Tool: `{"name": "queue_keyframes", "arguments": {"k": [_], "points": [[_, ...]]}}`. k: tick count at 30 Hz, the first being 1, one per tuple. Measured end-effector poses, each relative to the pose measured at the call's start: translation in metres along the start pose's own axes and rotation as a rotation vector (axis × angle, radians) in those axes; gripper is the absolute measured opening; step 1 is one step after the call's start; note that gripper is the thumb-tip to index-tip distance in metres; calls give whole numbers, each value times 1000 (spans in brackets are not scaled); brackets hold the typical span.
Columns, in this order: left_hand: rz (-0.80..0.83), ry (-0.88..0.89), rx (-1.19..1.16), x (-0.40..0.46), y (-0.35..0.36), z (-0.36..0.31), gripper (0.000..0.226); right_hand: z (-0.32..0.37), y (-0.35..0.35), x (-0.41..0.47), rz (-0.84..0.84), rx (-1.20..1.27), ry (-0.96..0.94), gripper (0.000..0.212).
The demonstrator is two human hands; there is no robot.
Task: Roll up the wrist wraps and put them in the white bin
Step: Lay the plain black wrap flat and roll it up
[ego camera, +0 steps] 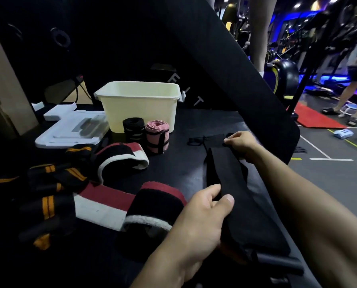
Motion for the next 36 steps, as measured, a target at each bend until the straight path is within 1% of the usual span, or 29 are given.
{"name": "queue_keyframes", "arguments": {"k": [2,4,7,8,10,11,12,13,15,16,17,19,20,21,22,23,24,25,26,28,30,31,33,36], "points": [[-15,3,5,0,0,-2,33,-3,-2,4,-11,25,1,21],[-33,-2,9,1,-1,-3,22,-7,-3,9,-43,20,4,18],[-58,-1,30,4,-2,-1,22,-4,-4,15,-83,-8,-35,18],[-83,5,44,4,-3,-4,27,-2,-3,16,-94,2,-51,21],[-109,17,79,4,-4,-6,64,-1,0,19,-85,77,-64,30],[-117,11,85,6,-5,-4,70,1,2,17,-65,110,-56,35],[-139,20,95,6,-5,-6,69,4,2,13,-43,115,-60,37],[-154,0,95,5,-5,-4,71,9,-1,7,-38,70,-86,33],[-170,-43,69,4,-3,-2,83,27,-17,-18,-76,-63,-185,17],[-179,-53,55,3,-2,-2,84,37,-23,-36,-58,-74,-238,14],[-183,-56,50,2,-1,-2,79,45,-25,-58,17,-32,-283,12],[-182,-36,65,0,-1,-5,49,61,-23,-117,261,43,-379,10],[-190,-33,63,-1,-1,-5,37,67,-24,-150,358,6,-440,14],[-192,-33,62,-1,-2,-4,40,69,-29,-179,402,-74,-497,19],[-201,-37,74,-2,-4,-2,55,70,-34,-206,414,-171,-554,24],[-221,-42,81,-3,-6,-1,71,69,-41,-228,405,-254,-603,30],[-248,-39,101,-6,-7,-2,77,68,-49,-249,379,-306,-634,34],[-280,-25,122,-8,-9,-2,75,66,-57,-266,360,-318,-644,34],[-300,-9,135,-10,-11,-3,67,63,-63,-282,359,-330,-648,34],[-315,4,142,-12,-12,-2,51,53,-65,-308,389,-391,-663,36],[-302,1,138,-14,-11,-1,44,40,-62,-324,391,-444,-684,38],[-298,-4,121,-14,-9,0,42,34,-61,-328,358,-456,-699,37],[-295,-13,105,-17,-5,3,40,25,-63,-333,238,-450,-728,31],[-306,3,137,-17,-2,6,41,22,-67,-344,96,-437,-761,21]]}}
Point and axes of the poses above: each hand's wrist, its own x-axis towards the middle knuckle, its own y-axis out of the palm, z = x × y, the point moved 9 cm from there along x, towards the middle knuckle, and after that the axes turned 1 degree about -y, right-handed, at the moved point
